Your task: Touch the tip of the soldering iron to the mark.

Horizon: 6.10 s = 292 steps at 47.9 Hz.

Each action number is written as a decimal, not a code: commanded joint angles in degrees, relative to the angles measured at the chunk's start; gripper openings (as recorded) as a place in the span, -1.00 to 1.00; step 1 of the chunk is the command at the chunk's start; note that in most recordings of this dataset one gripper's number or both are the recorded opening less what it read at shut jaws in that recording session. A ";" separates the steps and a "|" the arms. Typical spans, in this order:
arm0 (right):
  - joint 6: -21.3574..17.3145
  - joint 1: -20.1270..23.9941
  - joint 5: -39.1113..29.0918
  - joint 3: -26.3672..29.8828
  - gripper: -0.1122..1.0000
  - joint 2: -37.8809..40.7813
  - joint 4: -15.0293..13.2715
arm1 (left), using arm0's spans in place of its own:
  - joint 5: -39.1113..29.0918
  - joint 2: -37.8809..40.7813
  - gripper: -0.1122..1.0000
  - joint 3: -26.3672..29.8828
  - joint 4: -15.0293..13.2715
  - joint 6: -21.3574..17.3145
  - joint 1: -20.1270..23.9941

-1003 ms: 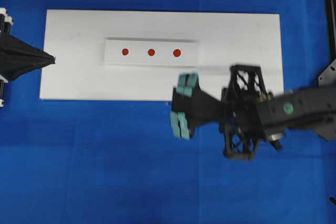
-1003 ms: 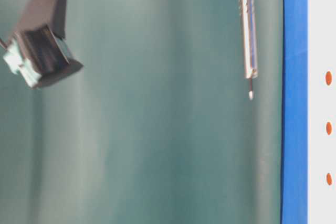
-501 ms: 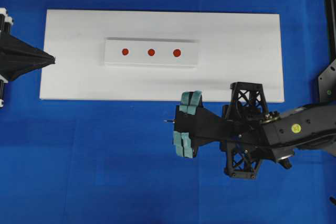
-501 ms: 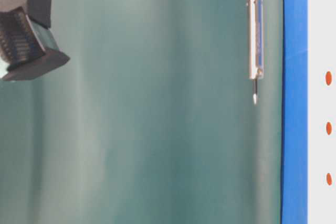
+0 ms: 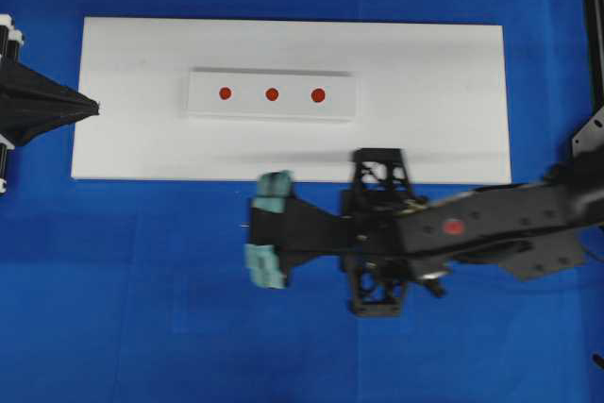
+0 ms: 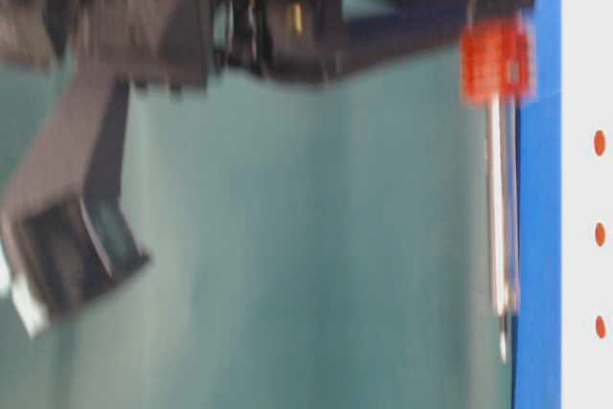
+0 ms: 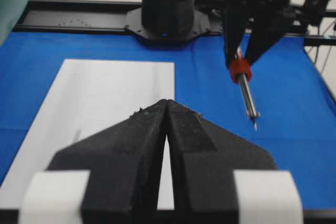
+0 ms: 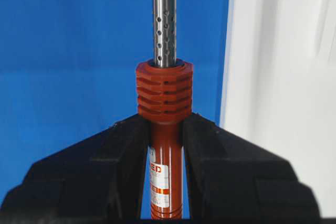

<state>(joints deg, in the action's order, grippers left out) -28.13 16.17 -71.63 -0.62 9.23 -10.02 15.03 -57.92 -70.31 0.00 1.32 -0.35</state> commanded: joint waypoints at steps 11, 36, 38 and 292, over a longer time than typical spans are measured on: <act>2.02 -1.67 0.00 9.84 -0.68 4.13 -0.18 | 0.70 0.18 -0.80 0.53 0.09 0.18 -0.09; 1.76 -1.85 3.69 9.58 -0.68 6.59 0.35 | 0.53 0.09 -0.80 0.62 0.18 0.18 -0.09; 1.67 -1.85 4.83 9.05 -0.68 7.03 0.53 | 0.53 0.09 -0.80 0.53 0.18 0.18 -0.09; 10.72 -19.95 41.13 -62.05 0.68 -72.51 0.00 | -0.44 -0.79 -0.80 0.62 0.09 0.88 -0.09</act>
<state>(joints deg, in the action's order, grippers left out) -17.31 -3.69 -31.11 -63.28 -63.54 -10.20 14.24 -59.06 -70.31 0.00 2.11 -0.35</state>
